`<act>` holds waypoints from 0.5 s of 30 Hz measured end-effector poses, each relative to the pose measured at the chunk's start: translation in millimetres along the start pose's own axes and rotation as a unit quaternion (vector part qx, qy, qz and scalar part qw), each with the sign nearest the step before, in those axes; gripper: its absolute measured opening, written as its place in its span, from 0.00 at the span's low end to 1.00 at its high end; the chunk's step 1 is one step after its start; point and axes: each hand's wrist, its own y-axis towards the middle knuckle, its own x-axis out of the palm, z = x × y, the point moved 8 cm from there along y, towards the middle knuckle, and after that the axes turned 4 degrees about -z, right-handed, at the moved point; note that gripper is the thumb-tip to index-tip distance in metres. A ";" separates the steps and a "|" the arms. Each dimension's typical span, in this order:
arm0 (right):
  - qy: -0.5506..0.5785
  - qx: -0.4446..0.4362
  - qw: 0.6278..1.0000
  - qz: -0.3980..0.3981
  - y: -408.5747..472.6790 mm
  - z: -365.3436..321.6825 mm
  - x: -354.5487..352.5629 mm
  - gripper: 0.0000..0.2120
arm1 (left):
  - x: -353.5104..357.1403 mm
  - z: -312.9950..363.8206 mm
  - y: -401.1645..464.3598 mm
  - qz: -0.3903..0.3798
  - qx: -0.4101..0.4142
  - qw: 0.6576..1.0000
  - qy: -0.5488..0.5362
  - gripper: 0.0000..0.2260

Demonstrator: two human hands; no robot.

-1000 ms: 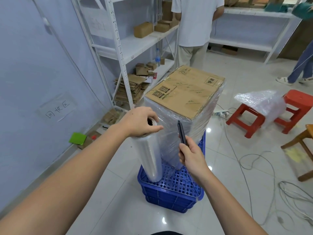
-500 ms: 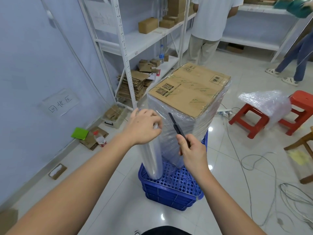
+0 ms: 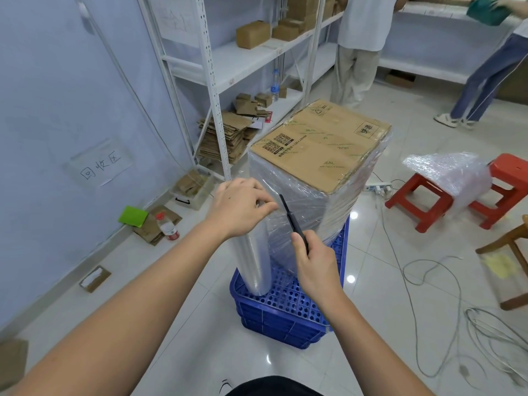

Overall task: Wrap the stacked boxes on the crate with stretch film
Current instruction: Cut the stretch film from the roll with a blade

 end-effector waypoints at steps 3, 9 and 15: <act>-0.016 0.004 1.000 0.003 -0.5 2.1 1.3 0.18 | -0.2 1.6 -0.4 0.004 0.001 1.000 0.000 0.13; 0.021 0.017 1.000 -0.011 0.7 -0.7 9.2 0.18 | 2.4 5.3 0.4 0.000 0.003 1.000 0.024 0.13; 0.084 0.026 0.996 -0.017 -2.1 -6.4 13.5 0.21 | 6.1 10.4 2.6 0.000 0.011 0.998 0.055 0.14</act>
